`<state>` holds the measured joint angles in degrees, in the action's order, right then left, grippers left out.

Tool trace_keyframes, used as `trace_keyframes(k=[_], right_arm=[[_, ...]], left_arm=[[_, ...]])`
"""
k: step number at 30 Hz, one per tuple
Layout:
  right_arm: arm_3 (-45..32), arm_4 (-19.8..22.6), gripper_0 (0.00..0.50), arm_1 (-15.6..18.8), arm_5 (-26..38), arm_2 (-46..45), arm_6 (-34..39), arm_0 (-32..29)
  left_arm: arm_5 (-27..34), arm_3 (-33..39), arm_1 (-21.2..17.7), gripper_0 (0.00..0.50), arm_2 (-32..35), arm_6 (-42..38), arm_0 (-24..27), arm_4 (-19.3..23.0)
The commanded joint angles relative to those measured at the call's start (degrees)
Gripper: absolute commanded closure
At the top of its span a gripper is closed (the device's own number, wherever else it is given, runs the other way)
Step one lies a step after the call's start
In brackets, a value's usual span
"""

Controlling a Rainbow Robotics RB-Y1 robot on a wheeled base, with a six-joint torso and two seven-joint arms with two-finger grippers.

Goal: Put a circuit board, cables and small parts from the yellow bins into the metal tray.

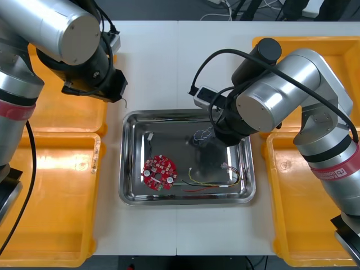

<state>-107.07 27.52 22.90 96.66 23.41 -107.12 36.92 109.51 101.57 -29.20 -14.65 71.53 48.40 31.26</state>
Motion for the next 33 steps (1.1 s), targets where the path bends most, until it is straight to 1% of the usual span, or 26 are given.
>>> trace_keyframes(k=[1, 8, 11, 15, 19, 25, 26, 27, 28, 33], right_arm=[[1.6, -1.0, 0.500, -1.0, -2.7, 1.3, -3.1, -0.2], [2.7, -6.8, 0.500, -0.9, -6.0, 5.4, -2.8, -1.1], [3.6, -6.5, 0.500, -0.9, -6.1, 5.4, -3.1, -1.1], [5.1, -6.4, 0.500, -0.9, -8.1, 5.5, -3.1, -1.3], [5.9, -6.4, 0.500, -0.9, -10.0, 5.6, -3.0, -1.6], [5.8, -6.3, 0.500, -0.9, -10.2, 5.6, -3.1, -1.7], [5.6, -6.4, 0.137, -0.9, -10.1, 5.6, -3.1, -1.7], [5.5, -6.4, 0.006, -0.9, -10.1, 5.6, -3.1, -1.7], [5.5, -6.4, 0.000, -0.9, -10.1, 5.6, -3.0, -1.7], [4.9, -6.5, 0.000, -0.9, -10.0, 5.6, -2.8, -1.7]], left_arm=[[0.5, 2.8, 1.9, 0.500, -2.7, -11.0, 1.9, -1.4], [0.3, 4.4, 2.8, 0.500, -7.2, -15.9, 1.4, -2.4], [-0.3, 5.2, 2.8, 0.500, -9.8, -18.6, 1.3, -2.7], [-1.5, 6.4, 2.8, 0.500, -11.9, -21.3, 0.9, -2.9], [-2.6, 7.8, 3.0, 0.500, -12.9, -22.2, -0.7, -3.5], [-2.9, 8.6, 2.9, 0.500, -13.6, -23.5, -1.0, -3.7], [-2.9, 8.6, 2.9, 0.500, -13.6, -23.5, -1.0, -3.7], [-2.8, 8.6, 2.9, 0.500, -13.6, -23.6, -1.0, -3.7], [-2.9, 8.6, 2.9, 0.500, -13.6, -23.7, -1.0, -3.7], [-3.2, 8.6, 2.9, 0.500, -13.6, -23.9, -1.0, -3.8]])
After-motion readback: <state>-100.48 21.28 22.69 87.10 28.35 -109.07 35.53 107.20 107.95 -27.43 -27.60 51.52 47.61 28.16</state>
